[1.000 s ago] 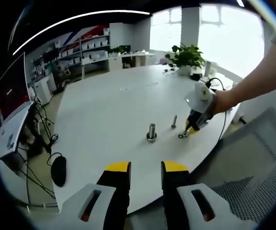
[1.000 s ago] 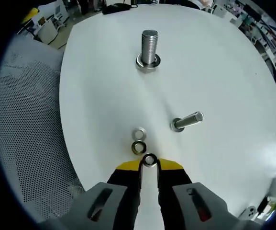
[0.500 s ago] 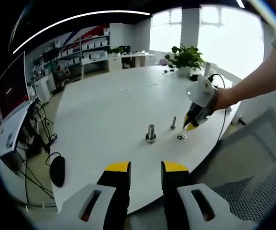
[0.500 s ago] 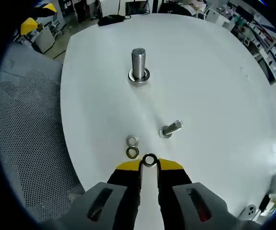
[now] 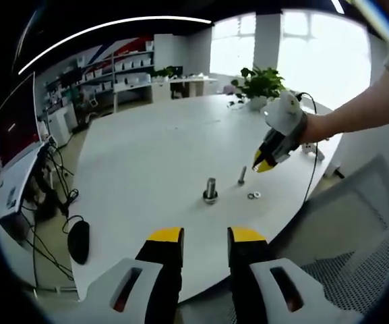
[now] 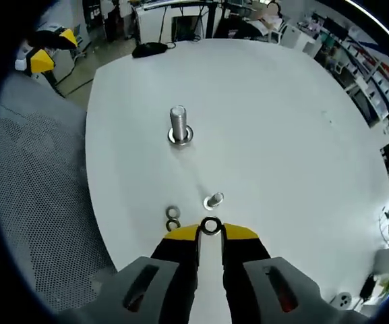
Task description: Place the washer onto the threaded stud by aligning its center hole with the stud, sliding it down to the base, and recovering from edge contact or off-axis alignment until the washer reaches the visible bottom stop.
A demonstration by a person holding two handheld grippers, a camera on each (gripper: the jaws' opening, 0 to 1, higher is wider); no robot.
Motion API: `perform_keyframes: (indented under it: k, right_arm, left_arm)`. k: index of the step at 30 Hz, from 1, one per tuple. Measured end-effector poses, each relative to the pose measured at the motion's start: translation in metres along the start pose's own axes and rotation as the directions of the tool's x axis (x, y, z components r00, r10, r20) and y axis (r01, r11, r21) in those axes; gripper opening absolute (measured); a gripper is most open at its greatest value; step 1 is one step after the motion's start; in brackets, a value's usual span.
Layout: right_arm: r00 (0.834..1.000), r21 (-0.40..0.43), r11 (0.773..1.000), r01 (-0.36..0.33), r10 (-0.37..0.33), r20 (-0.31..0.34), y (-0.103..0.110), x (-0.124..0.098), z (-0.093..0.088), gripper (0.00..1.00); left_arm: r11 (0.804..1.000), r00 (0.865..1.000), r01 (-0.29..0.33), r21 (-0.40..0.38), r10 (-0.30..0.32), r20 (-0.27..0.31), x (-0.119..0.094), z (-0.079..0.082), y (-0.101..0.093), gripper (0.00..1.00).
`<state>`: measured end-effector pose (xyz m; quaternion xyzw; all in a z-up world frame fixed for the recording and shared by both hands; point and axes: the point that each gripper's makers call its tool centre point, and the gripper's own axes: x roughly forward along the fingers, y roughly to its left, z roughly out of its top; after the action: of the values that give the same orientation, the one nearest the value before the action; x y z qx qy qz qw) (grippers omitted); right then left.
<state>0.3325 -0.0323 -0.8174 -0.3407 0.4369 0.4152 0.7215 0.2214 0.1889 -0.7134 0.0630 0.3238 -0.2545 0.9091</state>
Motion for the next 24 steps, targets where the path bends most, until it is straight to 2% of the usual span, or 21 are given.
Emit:
perform_keyframes:
  k: [11, 20, 24]
  right_arm:
    - [0.999, -0.027, 1.000, 0.015, -0.014, 0.041, -0.006, -0.005, 0.020, 0.14]
    - [0.999, -0.044, 0.999, 0.007, -0.006, 0.036, -0.005, 0.004, 0.030, 0.14]
    - [1.000, -0.062, 0.998, 0.001, 0.000, 0.014, -0.004, 0.008, 0.028, 0.14]
  left_arm:
    - [1.000, 1.000, 0.001, 0.002, -0.001, -0.002, 0.000, 0.000, 0.000, 0.24]
    - [1.000, 1.000, 0.003, 0.000, -0.003, -0.002, 0.001, 0.000, -0.001, 0.24]
    - [1.000, 1.000, 0.003, 0.001, -0.003, -0.001, 0.000, 0.000, -0.001, 0.24]
